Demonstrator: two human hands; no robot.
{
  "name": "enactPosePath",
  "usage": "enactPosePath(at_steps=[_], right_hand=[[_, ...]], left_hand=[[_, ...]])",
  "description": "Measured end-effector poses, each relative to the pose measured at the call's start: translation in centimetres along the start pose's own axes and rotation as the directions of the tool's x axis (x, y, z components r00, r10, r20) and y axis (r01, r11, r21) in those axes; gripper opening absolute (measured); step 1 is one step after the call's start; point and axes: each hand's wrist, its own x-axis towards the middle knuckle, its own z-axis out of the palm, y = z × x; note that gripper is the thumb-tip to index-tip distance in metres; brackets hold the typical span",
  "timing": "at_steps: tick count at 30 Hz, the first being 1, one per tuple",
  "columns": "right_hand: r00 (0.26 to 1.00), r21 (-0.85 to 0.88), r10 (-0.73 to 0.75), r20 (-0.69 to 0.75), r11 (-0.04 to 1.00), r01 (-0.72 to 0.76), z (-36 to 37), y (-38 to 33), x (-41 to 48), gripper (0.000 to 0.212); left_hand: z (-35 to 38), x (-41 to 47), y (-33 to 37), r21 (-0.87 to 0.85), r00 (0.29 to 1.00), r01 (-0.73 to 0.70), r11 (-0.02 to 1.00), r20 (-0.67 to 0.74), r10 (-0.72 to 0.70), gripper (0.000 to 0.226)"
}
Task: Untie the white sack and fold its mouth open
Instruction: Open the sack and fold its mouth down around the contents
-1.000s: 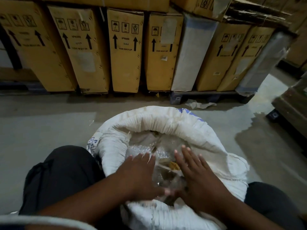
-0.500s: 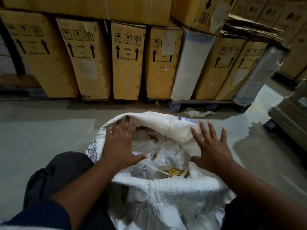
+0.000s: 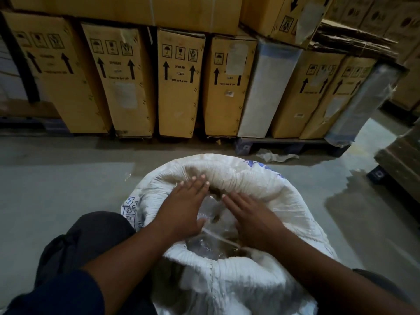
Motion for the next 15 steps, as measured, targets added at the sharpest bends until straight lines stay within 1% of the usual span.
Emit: enactPosePath(at_steps=[3,5,7,9,11,15], right_hand=[[0.990,-0.162,0.125,0.061,0.980,-0.114,0.3,3.6,1.3,0.100],[0.972,-0.201,0.230,0.041,0.955,-0.218,0.1,5.9,2.0,0.112],[0.957,-0.221,0.291,-0.002,0.933,-0.285,0.0,7.8,2.9,0.122],[0.944,-0.228,0.329,-0.034,0.917,-0.328,-0.1,9.1,3.8,0.127],[0.931,-0.230,0.358,-0.075,0.902,-0.365,-0.2,10.0,4.7,0.129],[0.900,-0.226,0.388,-0.196,0.876,-0.427,-1.4,11.1,6.2,0.127]], left_hand=[[-0.3,1.3,-2.1,0.111,0.999,0.042,0.993,0.012,-0.044,0.111],[-0.2,2.0,-3.3,0.158,0.997,0.077,0.984,0.010,-0.079,0.122],[0.3,2.7,-4.0,0.181,0.991,0.133,0.974,-0.001,-0.135,0.131],[0.9,3.4,-4.4,0.173,0.980,0.200,0.964,-0.056,-0.193,0.136],[1.1,4.1,-4.7,0.170,0.961,0.272,0.947,-0.101,-0.258,0.136],[0.0,5.4,-6.0,0.171,0.906,0.397,0.902,-0.231,-0.355,0.125]])
